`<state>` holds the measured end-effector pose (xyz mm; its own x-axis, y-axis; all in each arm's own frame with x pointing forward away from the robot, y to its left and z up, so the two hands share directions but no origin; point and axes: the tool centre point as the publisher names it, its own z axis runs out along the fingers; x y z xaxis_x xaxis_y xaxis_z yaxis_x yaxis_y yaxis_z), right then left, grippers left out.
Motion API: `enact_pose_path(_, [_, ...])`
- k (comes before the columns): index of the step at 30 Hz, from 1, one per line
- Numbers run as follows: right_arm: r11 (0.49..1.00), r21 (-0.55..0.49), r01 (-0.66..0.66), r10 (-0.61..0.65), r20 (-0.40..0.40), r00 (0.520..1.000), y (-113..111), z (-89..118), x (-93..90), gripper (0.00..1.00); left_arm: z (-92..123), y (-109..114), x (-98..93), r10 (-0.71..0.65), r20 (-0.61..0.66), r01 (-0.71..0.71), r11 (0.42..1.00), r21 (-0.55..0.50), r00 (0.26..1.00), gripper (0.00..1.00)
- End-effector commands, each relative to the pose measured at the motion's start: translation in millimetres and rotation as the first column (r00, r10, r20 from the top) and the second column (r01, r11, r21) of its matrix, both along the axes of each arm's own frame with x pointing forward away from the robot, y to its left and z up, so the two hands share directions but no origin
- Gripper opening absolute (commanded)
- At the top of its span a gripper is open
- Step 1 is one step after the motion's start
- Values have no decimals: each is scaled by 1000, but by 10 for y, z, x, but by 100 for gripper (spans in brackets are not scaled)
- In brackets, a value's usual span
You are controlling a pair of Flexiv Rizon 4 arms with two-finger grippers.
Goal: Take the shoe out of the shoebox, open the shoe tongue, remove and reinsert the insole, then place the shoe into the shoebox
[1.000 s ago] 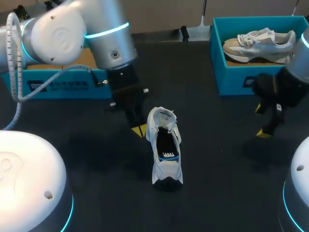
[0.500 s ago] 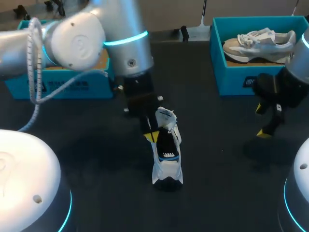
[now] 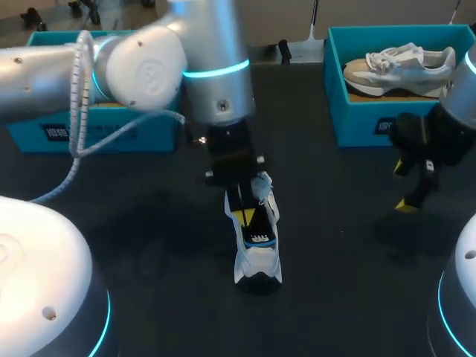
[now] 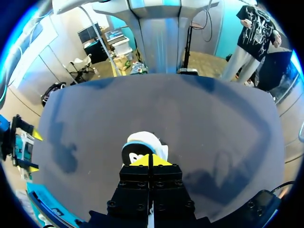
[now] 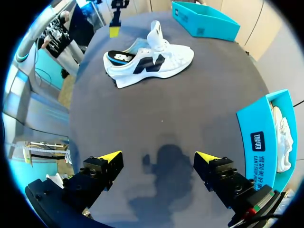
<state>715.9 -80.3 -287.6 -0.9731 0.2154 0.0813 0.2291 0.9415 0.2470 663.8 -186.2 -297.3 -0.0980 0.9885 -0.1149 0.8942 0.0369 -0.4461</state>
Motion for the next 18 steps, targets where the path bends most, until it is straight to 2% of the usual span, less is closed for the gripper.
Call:
enact_pose_path(1, [1000, -1, 0, 0, 2, 1000, -4, -2, -9, 100, -296, -173, -9, -26, -13, 26, 999, 23, 1000, 0])
enact_pose_path(11, [1000, -1, 0, 0, 2, 1000, -4, -2, -9, 100, -601, -273, -68, -49, -9, 49, 998, 40, 999, 0])
enact_pose_path(18, [1000, -1, 0, 0, 2, 1000, -4, -2, -9, 100, -932, -253, -170, -33, 19, 32, 998, 47, 999, 0])
